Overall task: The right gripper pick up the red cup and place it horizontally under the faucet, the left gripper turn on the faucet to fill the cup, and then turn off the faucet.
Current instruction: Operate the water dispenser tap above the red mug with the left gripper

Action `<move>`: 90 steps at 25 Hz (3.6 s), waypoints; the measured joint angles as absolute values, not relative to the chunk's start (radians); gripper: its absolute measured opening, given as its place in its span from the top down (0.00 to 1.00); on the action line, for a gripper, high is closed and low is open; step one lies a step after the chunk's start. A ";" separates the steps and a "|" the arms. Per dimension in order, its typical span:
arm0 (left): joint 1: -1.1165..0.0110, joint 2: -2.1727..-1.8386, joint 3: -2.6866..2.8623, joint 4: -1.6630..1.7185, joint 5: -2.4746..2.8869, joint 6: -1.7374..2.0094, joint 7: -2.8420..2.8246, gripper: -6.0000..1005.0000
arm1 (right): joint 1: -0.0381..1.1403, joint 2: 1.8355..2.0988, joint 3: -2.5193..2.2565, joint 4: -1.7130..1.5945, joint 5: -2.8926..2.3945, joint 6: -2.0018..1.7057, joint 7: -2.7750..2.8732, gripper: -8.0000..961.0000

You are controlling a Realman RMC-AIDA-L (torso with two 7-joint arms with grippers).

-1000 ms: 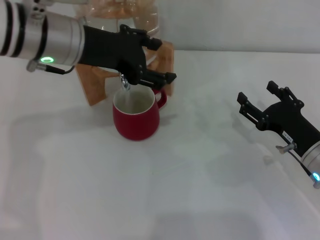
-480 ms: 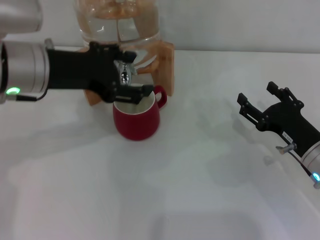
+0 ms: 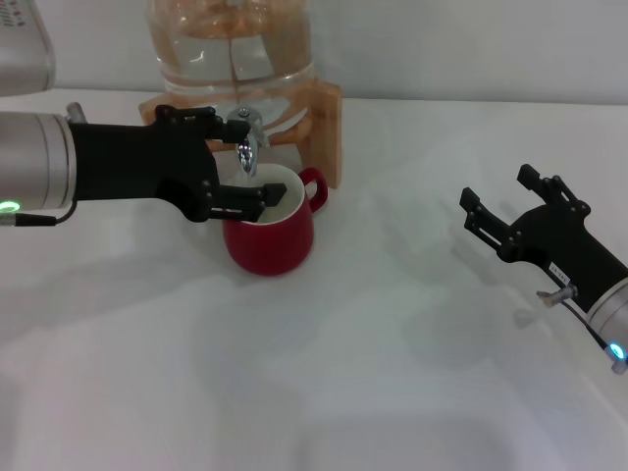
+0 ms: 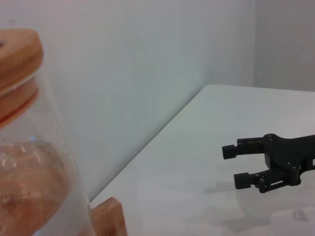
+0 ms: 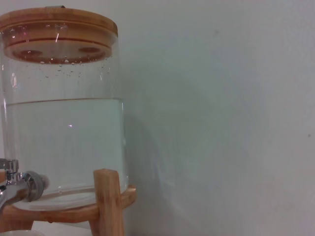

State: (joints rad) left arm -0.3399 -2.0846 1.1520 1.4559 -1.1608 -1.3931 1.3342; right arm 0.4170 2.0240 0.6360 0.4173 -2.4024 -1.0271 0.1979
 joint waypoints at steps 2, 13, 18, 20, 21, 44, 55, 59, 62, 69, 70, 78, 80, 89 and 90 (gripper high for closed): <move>-0.339 -2.085 1.152 1.452 -1.161 -1.391 1.335 0.16 | 0.417 2.025 0.636 0.417 -2.402 -1.027 0.198 0.12; -0.363 -2.080 1.152 1.389 -1.150 -1.362 1.359 0.16 | 0.417 2.025 0.637 0.417 -2.402 -1.025 0.198 0.12; -0.398 -2.079 1.152 1.349 -1.149 -1.362 1.363 0.16 | 0.417 2.025 0.637 0.417 -2.401 -1.025 0.198 0.12; -0.408 -2.079 1.152 1.343 -1.149 -1.362 1.364 0.16 | 0.417 2.025 0.637 0.417 -2.400 -1.025 0.198 0.12; -0.413 -2.079 1.152 1.341 -1.148 -1.362 1.364 0.16 | 0.417 2.025 0.637 0.417 -2.399 -1.026 0.198 0.12; -0.427 -2.078 1.161 1.332 -1.136 -1.376 1.353 0.16 | 0.408 2.023 0.637 0.421 -2.402 -1.032 0.198 0.12; -0.444 -2.077 1.163 1.327 -1.136 -1.376 1.358 0.16 | 0.406 2.023 0.637 0.424 -2.402 -1.032 0.198 0.12; -0.444 -2.077 1.165 1.327 -1.135 -1.376 1.358 0.16 | 0.406 2.023 0.637 0.426 -2.402 -1.032 0.198 0.12; -0.446 -2.077 1.170 1.327 -1.135 -1.374 1.359 0.16 | 0.406 2.023 0.636 0.426 -2.402 -1.032 0.198 0.12; -0.447 -2.078 1.177 1.328 -1.135 -1.373 1.357 0.16 | 0.406 2.023 0.635 0.428 -2.402 -1.033 0.198 0.12; -0.446 -2.078 1.177 1.330 -1.135 -1.374 1.355 0.16 | 0.405 2.023 0.635 0.428 -2.402 -1.033 0.198 0.12; -0.424 -2.077 1.165 1.356 -1.135 -1.400 1.339 0.16 | 0.402 2.023 0.635 0.426 -2.402 -1.034 0.198 0.12; -0.415 -2.077 1.164 1.363 -1.125 -1.399 1.339 0.16 | 0.402 2.023 0.635 0.426 -2.402 -1.034 0.198 0.12; -0.414 -2.077 1.133 1.368 -1.083 -1.391 1.338 0.16 | 0.402 2.023 0.635 0.427 -2.402 -1.034 0.198 0.12; -0.418 -2.077 1.130 1.368 -1.083 -1.391 1.339 0.16 | 0.402 2.023 0.635 0.427 -2.402 -1.034 0.198 0.12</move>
State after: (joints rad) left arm -0.4184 -2.0770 1.1300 1.3683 -1.0832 -1.3908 1.3394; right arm 0.4018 2.0233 0.6351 0.4266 -2.4022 -1.0340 0.1979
